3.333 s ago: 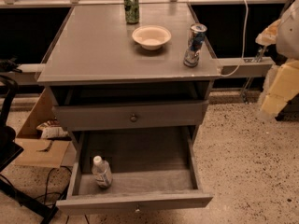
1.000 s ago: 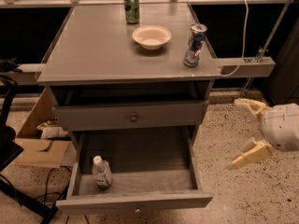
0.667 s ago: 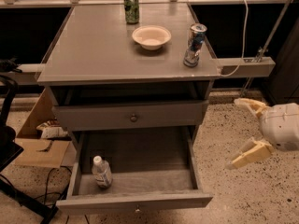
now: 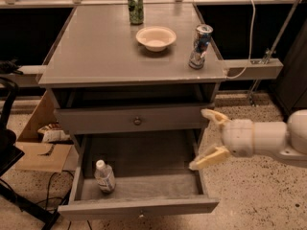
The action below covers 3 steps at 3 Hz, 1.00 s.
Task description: Pick blue plastic bottle from middle drawer and place on counter
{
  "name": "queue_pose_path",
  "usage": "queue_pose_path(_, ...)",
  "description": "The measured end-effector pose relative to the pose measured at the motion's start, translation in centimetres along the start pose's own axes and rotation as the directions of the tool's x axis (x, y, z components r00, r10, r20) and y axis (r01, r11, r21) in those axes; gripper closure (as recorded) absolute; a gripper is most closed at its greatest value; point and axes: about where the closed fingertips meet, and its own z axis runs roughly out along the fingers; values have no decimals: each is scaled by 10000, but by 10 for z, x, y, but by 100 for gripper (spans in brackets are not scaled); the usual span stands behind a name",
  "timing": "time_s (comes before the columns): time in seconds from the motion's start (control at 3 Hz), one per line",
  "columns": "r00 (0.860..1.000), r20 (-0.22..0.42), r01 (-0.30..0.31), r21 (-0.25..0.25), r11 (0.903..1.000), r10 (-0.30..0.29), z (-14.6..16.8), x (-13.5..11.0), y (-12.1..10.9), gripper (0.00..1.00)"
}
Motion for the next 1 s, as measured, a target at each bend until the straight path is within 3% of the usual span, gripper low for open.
queue_pose_path(0.33, 9894, 1455, 107, -595, 9982, -19, 64, -1, 9, 0)
queue_pose_path(0.67, 9782, 2070, 8, -818, 9967, 162, 110, 10, 32, 0)
queue_pose_path(1.0, 9782, 2071, 56, -868, 9962, 125, 116, 10, 33, 0)
